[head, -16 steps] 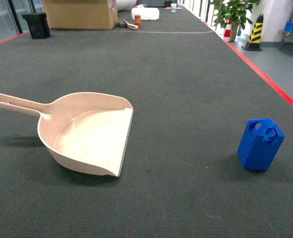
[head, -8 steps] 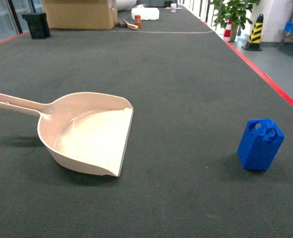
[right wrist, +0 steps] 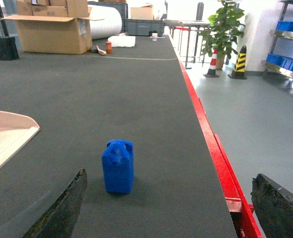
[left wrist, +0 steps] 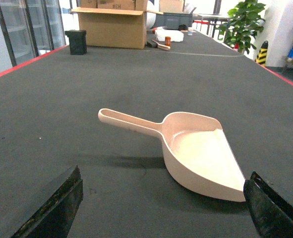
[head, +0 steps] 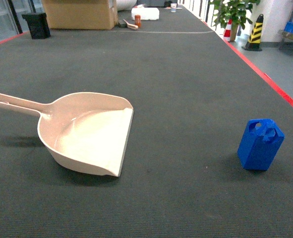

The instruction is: Place part in tray to right shelf

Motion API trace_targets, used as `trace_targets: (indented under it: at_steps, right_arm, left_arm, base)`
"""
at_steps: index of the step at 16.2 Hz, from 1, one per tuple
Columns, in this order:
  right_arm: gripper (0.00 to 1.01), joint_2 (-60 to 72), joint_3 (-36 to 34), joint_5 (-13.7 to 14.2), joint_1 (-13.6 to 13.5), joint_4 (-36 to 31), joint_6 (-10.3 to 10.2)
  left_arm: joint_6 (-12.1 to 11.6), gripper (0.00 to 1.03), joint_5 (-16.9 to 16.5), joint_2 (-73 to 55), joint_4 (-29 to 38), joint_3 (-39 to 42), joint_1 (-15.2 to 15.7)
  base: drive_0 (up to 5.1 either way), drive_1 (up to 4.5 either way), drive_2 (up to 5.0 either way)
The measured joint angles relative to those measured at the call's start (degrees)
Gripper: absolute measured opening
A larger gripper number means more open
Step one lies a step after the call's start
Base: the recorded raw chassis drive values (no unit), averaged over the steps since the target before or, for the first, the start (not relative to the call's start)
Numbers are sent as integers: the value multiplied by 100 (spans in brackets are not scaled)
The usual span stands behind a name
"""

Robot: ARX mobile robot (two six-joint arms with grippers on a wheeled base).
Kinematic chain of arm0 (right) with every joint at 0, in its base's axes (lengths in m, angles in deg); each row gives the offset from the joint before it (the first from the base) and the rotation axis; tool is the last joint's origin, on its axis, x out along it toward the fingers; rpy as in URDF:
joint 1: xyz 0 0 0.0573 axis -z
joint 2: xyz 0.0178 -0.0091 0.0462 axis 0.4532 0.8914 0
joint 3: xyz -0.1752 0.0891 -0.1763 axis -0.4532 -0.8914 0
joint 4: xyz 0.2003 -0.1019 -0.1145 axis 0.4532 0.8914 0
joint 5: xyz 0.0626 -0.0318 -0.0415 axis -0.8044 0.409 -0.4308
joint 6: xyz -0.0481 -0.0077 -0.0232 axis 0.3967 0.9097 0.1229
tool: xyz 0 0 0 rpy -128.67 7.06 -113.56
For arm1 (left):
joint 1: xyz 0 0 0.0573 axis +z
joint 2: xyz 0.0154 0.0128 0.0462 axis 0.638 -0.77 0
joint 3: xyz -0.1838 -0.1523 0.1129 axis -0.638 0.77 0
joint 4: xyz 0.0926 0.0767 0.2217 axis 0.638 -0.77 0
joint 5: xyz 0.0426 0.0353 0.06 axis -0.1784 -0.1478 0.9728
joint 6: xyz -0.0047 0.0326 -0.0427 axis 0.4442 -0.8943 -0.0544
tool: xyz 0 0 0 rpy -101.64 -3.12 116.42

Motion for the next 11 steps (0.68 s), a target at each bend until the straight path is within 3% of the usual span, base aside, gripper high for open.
trace_targets:
  at_steps: [4, 5, 6, 7, 11]
  right_arm:
    - [98, 0, 0, 0, 0, 0, 0]
    - [98, 0, 0, 0, 0, 2, 0]
    - [98, 0, 0, 2, 0, 4, 0]
    - [98, 0, 0, 0, 0, -7, 0]
    - [98, 0, 0, 0, 0, 0, 0]
  left_arm:
    - [0, 98, 0, 0, 0, 0, 0]
    - [61, 98, 170, -39, -179, -31, -70]
    - [420, 98, 979, -522, -612, -236, -389]
    - [811, 98, 1078, -1121, -286, -258, -356]
    - [2769, 98, -22, -4607, 2820, -789, -120]
  base:
    - [0, 0, 0]
    - [0, 0, 0]
    - [0, 0, 0]
    - [0, 0, 0]
    - [0, 0, 0]
